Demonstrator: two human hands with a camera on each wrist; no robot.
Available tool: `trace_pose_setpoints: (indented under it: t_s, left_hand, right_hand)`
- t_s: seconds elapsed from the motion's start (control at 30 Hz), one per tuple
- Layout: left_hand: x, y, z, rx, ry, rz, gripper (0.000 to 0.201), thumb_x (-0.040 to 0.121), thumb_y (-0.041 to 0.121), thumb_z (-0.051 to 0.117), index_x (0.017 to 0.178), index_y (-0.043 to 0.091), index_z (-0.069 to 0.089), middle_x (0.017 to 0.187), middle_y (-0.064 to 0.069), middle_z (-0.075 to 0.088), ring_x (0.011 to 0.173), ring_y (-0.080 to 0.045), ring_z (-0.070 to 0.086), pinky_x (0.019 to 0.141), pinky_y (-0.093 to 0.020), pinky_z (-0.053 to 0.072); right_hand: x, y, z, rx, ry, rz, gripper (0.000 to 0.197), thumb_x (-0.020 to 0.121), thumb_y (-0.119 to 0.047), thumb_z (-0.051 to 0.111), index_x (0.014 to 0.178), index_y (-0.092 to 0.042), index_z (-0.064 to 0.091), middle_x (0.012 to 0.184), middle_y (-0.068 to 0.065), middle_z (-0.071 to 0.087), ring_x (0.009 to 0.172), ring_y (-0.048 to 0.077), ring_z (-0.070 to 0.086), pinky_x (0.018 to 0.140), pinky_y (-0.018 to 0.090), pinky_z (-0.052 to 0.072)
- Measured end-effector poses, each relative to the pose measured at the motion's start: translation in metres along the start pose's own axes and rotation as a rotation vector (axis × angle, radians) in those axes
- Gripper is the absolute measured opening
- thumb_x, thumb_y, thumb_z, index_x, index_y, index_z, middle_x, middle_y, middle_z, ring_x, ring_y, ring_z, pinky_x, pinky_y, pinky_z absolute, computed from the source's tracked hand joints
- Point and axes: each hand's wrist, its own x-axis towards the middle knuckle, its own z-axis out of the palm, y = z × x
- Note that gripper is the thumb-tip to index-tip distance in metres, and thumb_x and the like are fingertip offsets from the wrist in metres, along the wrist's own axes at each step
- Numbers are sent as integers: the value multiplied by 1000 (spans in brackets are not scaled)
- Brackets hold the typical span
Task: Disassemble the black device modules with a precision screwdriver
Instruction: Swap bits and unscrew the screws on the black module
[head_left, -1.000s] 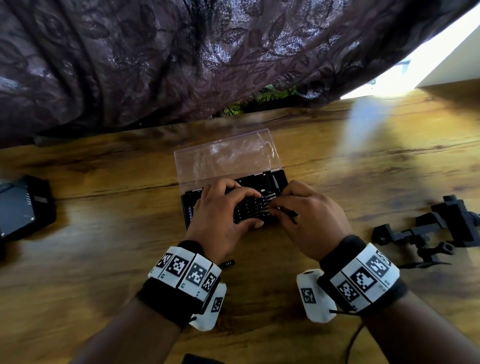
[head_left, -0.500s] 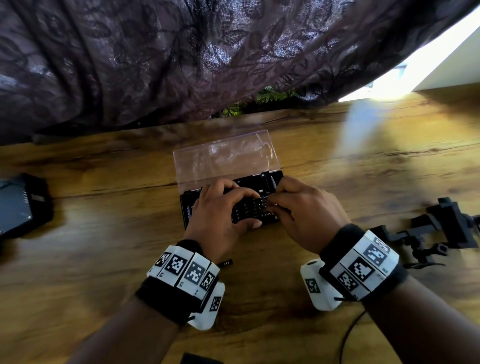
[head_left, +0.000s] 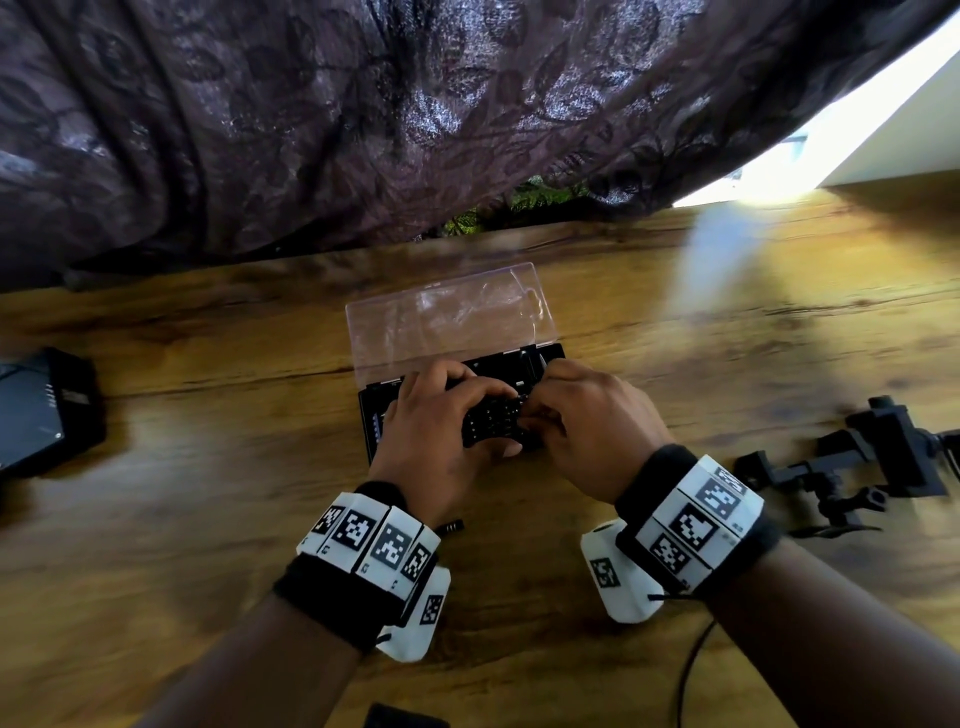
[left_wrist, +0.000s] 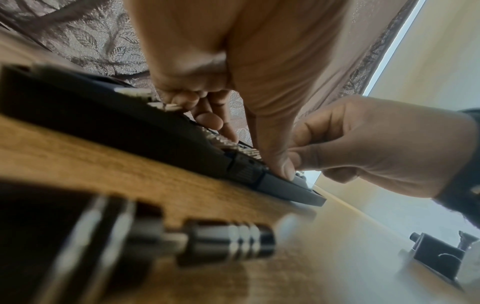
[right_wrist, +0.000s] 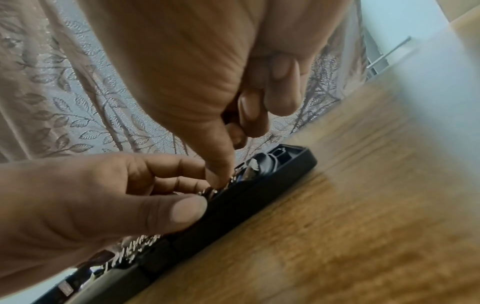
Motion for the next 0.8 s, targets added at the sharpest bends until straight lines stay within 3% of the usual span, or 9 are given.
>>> trace_pose_setpoints:
  t_s: [0.13, 0.27, 0.33, 0.47, 0.57, 0.7, 0.8]
  left_hand:
    - [-1, 0, -1, -9, 2, 7, 51, 80, 52, 78, 128, 49, 60, 123, 15, 42, 123, -9, 36, 108, -42, 37]
    - [-1, 0, -2, -11, 6, 3, 53, 79, 51, 79, 129, 49, 60, 124, 15, 42, 124, -9, 37, 108, -40, 36]
    - [-2, 0, -2, -7, 11, 9, 53, 80, 51, 79, 129, 49, 60, 125, 15, 42, 125, -9, 37, 109, -39, 35]
    - [-2, 2, -2, 31, 0, 27, 63, 82, 49, 77, 140, 50, 52, 129, 14, 40, 127, -10, 36, 111, -40, 34]
    - [-2, 3, -3, 71, -23, 66, 67, 85, 47, 75, 145, 51, 47, 133, 13, 38, 128, -10, 34, 112, -44, 37]
    - [-3, 2, -4, 103, -29, 97, 57, 86, 46, 74, 138, 53, 54, 134, 13, 40, 123, -12, 36, 107, -47, 42]
    - [-2, 3, -5, 110, -39, 106, 51, 87, 47, 73, 135, 52, 58, 135, 14, 39, 121, -12, 35, 104, -47, 44]
  right_hand:
    - [-10, 12, 4, 137, 96, 15, 15, 95, -27, 67, 104, -25, 78, 97, -10, 63, 77, 10, 60, 67, 32, 55]
    - [-23, 30, -3, 241, 278, 191, 14, 92, -25, 72, 104, -27, 79, 94, -13, 68, 77, 0, 60, 71, 17, 49]
    - [-29, 33, -4, 246, 256, 227, 12, 90, -25, 74, 101, -29, 79, 95, -16, 67, 78, -2, 60, 73, 18, 50]
    - [-33, 25, 0, 248, 173, 213, 13, 91, -28, 73, 102, -29, 79, 97, -17, 64, 77, -4, 57, 70, 8, 41]
    - [-29, 17, 3, 210, 154, 180, 15, 93, -30, 71, 106, -30, 78, 99, -17, 62, 78, -1, 57, 72, 14, 45]
    - [-25, 10, 6, 127, 135, 153, 18, 94, -30, 68, 110, -28, 78, 103, -10, 65, 83, 9, 61, 75, 31, 58]
    - [-23, 7, 5, 129, 101, 169, 17, 94, -29, 69, 107, -26, 78, 103, -8, 66, 86, 11, 62, 77, 30, 57]
